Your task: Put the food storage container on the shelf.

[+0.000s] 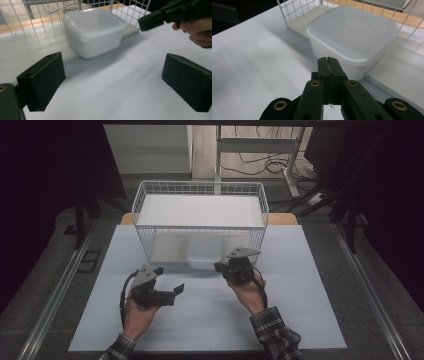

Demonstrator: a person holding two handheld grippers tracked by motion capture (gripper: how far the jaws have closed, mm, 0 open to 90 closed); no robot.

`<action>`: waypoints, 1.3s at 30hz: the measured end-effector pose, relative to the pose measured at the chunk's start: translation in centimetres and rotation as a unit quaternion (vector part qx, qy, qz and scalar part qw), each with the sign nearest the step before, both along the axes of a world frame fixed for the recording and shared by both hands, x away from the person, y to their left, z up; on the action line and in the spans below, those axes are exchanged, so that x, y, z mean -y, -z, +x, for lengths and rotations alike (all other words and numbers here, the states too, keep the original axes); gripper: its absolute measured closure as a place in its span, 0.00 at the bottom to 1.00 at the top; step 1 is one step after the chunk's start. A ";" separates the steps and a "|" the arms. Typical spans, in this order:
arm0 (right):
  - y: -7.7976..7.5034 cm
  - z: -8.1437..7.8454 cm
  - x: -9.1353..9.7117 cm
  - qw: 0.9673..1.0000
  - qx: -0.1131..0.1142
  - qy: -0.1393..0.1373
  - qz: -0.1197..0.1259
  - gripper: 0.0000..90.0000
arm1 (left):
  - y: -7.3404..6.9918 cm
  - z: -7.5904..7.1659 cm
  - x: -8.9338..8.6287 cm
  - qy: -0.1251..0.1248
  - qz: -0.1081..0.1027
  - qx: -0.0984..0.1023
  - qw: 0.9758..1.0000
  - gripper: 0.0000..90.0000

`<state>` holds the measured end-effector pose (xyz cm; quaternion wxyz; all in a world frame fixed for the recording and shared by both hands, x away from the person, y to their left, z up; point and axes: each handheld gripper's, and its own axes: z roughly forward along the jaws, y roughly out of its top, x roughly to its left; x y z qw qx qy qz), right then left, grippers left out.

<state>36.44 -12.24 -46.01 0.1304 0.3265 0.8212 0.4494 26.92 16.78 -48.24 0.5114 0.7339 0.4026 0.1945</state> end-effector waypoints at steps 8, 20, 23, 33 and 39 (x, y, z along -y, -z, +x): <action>1.6 -0.6 -1.2 1.000 -0.013 -0.012 -0.006 0.99 | 1.6 -3.9 -1.3 -0.011 0.009 0.015 1.000 0.01; 4.2 1.7 -4.2 1.000 -0.008 -0.002 -0.029 0.99 | 3.3 -6.5 -1.6 -0.001 0.047 0.026 0.999 0.00; 4.4 2.6 -4.4 0.999 -0.008 0.006 -0.037 0.99 | 3.3 -6.5 -1.4 -0.001 0.055 0.029 0.998 0.00; 4.1 4.2 -4.3 0.999 -0.002 0.016 -0.036 0.99 | 3.5 -6.3 -1.4 0.003 0.045 0.023 0.999 0.01; 3.8 5.6 -4.7 0.999 0.003 0.021 -0.042 0.99 | 3.5 -6.2 -1.4 0.006 0.048 0.020 0.999 0.01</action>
